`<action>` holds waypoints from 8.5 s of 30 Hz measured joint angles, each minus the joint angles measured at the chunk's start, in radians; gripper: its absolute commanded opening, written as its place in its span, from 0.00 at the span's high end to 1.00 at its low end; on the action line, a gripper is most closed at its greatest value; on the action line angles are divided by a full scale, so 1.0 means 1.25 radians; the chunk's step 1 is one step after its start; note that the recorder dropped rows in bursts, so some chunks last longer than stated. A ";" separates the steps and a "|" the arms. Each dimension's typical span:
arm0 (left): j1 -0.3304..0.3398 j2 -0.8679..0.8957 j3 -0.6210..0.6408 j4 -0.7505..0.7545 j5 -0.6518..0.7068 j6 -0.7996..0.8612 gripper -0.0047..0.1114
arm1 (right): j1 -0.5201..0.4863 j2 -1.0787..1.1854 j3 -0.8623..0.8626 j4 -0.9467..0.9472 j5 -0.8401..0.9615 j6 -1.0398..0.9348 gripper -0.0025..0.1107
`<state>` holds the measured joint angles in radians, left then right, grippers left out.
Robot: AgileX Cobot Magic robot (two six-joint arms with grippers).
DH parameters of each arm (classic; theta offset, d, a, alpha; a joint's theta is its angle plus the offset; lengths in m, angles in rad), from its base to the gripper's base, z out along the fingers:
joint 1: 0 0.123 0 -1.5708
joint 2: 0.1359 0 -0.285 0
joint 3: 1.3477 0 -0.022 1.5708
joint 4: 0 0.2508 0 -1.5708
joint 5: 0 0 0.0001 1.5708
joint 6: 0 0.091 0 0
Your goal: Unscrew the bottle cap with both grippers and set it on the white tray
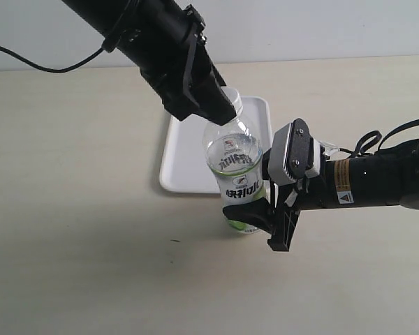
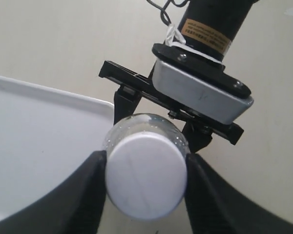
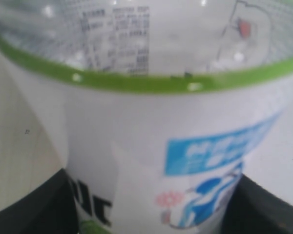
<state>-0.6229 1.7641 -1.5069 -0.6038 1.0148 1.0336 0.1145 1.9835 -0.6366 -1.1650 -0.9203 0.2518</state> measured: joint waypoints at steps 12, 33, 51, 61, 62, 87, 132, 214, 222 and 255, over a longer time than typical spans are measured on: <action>0.000 -0.002 -0.003 0.022 0.000 -0.507 0.96 | 0.000 0.000 0.000 0.000 -0.001 0.004 0.98; -0.001 -0.002 -0.004 0.006 0.005 -0.613 0.36 | 0.000 -0.002 0.000 0.000 0.015 0.013 0.98; -0.002 -0.002 -0.203 0.094 0.148 -0.104 0.43 | 0.000 -0.009 0.000 0.000 0.030 0.040 0.98; -0.002 0.000 -0.205 0.103 0.144 0.122 0.39 | 0.000 -0.009 -0.005 0.000 0.036 0.021 0.98; -0.004 0.005 -0.205 0.104 0.144 0.126 0.39 | 0.000 -0.009 -0.006 0.000 0.038 0.021 0.98; -0.119 0.095 -0.205 0.229 0.109 0.115 0.39 | 0.000 -0.011 -0.007 0.011 0.047 -0.002 0.98; -0.119 0.097 -0.208 0.241 0.112 -0.564 0.95 | 0.004 -0.014 -0.007 0.027 0.062 0.017 0.98; -0.120 0.081 -0.208 0.248 0.050 0.056 0.42 | 0.004 -0.014 -0.008 0.063 0.084 -0.006 0.98; -0.120 0.094 -0.208 0.252 0.048 0.049 0.42 | 0.004 -0.014 -0.008 0.063 0.084 -0.006 0.98; -0.120 0.095 -0.208 0.273 0.057 0.017 0.64 | 0.004 -0.017 -0.008 0.063 0.089 -0.006 0.98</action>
<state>-0.7730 1.8822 -1.7673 -0.2629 1.0865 1.0543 0.1189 1.9626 -0.6468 -1.0866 -0.8094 0.2439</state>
